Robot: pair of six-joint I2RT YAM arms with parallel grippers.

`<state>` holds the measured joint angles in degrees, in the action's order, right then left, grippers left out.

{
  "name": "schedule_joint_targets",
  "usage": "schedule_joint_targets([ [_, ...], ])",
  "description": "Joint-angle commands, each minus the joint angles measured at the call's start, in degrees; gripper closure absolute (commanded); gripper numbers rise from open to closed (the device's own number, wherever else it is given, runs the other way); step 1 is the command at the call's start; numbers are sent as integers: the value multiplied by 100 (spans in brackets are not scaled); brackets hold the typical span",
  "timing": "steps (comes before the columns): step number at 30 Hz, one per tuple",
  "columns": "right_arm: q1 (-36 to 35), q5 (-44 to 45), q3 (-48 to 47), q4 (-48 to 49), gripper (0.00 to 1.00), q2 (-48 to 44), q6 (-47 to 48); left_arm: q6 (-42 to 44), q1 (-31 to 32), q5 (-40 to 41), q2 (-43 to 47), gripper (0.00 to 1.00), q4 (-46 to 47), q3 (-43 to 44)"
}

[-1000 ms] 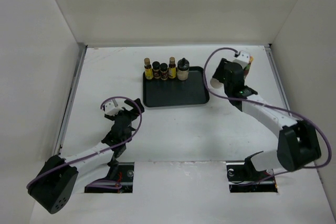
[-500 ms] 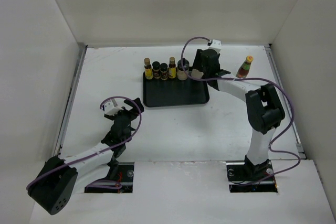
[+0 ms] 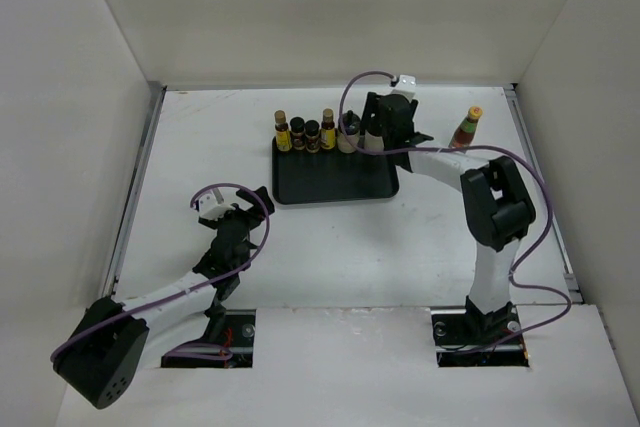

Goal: Organize the condiment bottles

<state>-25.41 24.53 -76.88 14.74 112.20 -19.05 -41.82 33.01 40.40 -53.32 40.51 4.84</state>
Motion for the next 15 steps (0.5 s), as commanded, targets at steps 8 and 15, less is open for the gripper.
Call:
schedule_joint_targets([
  [8, 285, 411, 945, 135, 11, -2481, 59, -45, -45, -59, 129, 0, 220, 8],
  [15, 1630, 816, 1220, -770, 8, -3109, 489, -45, -36, -120, -29, 0, 255, 52],
])
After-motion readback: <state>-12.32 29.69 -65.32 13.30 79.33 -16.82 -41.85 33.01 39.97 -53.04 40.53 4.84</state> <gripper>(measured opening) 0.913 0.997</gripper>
